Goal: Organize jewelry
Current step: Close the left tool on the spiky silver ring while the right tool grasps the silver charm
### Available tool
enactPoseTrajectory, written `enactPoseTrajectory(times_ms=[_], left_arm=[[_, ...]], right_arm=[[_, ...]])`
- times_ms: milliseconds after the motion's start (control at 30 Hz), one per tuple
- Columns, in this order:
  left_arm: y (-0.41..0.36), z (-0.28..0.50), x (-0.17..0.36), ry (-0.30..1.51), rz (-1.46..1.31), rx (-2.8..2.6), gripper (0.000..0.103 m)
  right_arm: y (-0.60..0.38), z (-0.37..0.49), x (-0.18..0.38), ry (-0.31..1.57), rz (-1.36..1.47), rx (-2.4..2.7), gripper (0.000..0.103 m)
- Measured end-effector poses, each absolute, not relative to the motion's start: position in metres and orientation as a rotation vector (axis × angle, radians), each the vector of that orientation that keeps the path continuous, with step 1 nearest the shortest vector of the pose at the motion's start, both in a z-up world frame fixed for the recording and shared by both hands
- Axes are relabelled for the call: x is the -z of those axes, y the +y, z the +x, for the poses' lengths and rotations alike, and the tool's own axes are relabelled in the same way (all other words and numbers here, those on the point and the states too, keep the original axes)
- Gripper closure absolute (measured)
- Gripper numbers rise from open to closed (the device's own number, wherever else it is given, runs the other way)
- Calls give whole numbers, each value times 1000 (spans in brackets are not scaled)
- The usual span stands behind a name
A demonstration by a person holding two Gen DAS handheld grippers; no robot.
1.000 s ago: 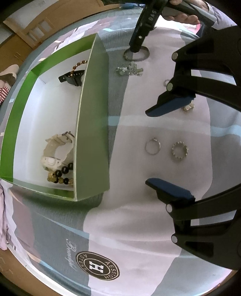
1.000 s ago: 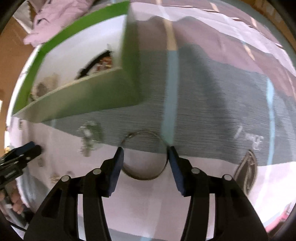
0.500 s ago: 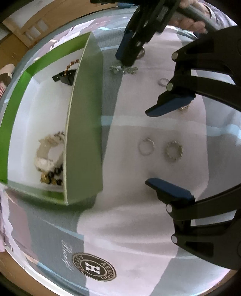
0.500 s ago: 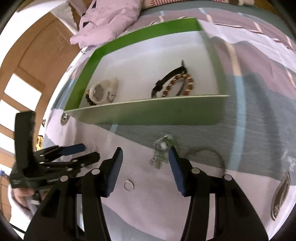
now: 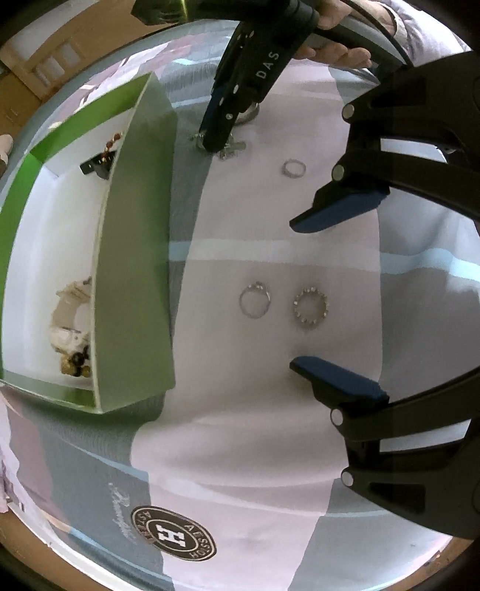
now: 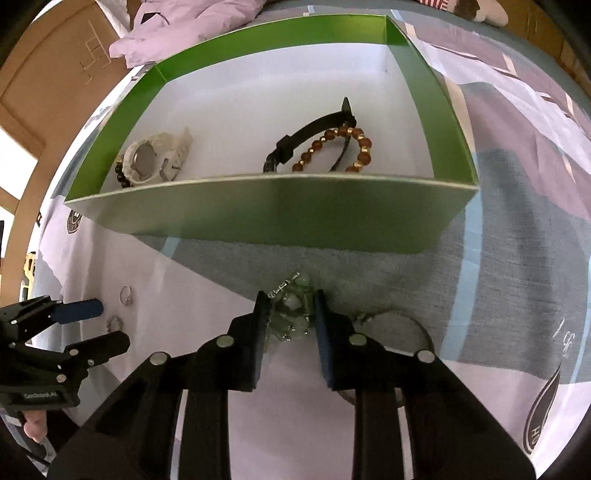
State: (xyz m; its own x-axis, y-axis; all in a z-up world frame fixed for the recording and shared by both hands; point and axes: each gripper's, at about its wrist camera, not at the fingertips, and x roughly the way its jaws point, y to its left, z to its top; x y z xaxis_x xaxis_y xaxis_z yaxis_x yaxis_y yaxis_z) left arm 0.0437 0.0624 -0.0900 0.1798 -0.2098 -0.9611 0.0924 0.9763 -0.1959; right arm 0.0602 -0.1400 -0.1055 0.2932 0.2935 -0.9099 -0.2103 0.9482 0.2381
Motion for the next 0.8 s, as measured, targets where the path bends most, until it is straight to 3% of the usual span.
enactPoseTrajectory(times_ms=[433, 467, 533, 733, 800], left_arm=[[52, 34, 99, 1391, -30, 213, 34], [51, 34, 99, 1386, -23, 208, 36], [51, 33, 98, 1368, -5, 183, 59], [62, 36, 94, 1346, -35, 146, 84], [64, 36, 88, 1324, -48, 154, 84]], right_arm=[[-146, 64, 98, 1235, 121, -370, 78], [-145, 65, 99, 1242, 118, -374, 78], [-145, 64, 100, 1246, 107, -378, 78], [-145, 63, 101, 1250, 89, -385, 78], [-143, 66, 102, 1252, 90, -383, 78]])
